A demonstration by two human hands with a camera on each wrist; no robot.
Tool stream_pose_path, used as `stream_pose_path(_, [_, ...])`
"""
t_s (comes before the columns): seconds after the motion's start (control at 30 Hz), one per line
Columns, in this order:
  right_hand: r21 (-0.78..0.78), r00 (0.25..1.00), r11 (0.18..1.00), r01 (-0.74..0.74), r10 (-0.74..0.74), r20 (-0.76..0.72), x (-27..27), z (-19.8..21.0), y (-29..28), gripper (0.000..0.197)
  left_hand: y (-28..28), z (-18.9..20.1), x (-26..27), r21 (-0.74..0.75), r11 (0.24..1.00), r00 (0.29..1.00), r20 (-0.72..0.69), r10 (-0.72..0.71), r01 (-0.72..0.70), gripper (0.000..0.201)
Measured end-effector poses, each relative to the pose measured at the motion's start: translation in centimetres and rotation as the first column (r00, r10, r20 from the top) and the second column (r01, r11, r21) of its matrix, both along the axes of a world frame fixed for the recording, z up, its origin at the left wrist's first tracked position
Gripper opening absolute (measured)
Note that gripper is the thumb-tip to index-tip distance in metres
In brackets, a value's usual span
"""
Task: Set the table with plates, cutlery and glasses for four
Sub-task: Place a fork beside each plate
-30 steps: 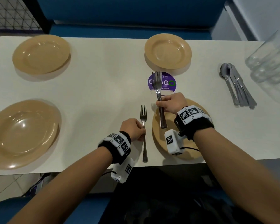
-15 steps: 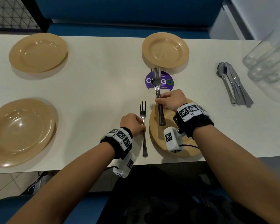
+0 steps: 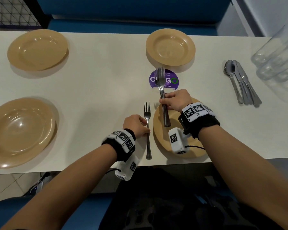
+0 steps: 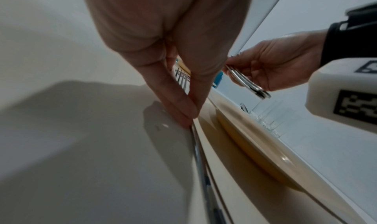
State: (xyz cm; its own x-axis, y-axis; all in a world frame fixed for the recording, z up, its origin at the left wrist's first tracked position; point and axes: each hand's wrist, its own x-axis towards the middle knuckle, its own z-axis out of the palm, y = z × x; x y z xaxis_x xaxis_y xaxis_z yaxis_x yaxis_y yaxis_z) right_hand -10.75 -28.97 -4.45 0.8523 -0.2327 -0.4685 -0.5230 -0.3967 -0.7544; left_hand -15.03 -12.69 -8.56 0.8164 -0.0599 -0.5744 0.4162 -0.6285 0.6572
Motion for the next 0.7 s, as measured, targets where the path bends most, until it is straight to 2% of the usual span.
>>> stream_pose_path(0.43, [-0.002, 1.000, 1.000, 0.004, -0.004, -0.007, -0.08, -0.49, -0.32, 0.019, -0.16, -0.22, -0.03, -0.020, 1.000, 1.000, -0.025, 0.017, -0.018, 0.027])
stream_pose_path(0.7, [0.009, 1.000, 1.000, -0.012, 0.012, -0.002, -0.40, -0.30, -0.48, 0.022, -0.02, -0.48, -0.27, 0.009, 1.000, 0.999, 0.042, 0.002, -0.002, 0.034])
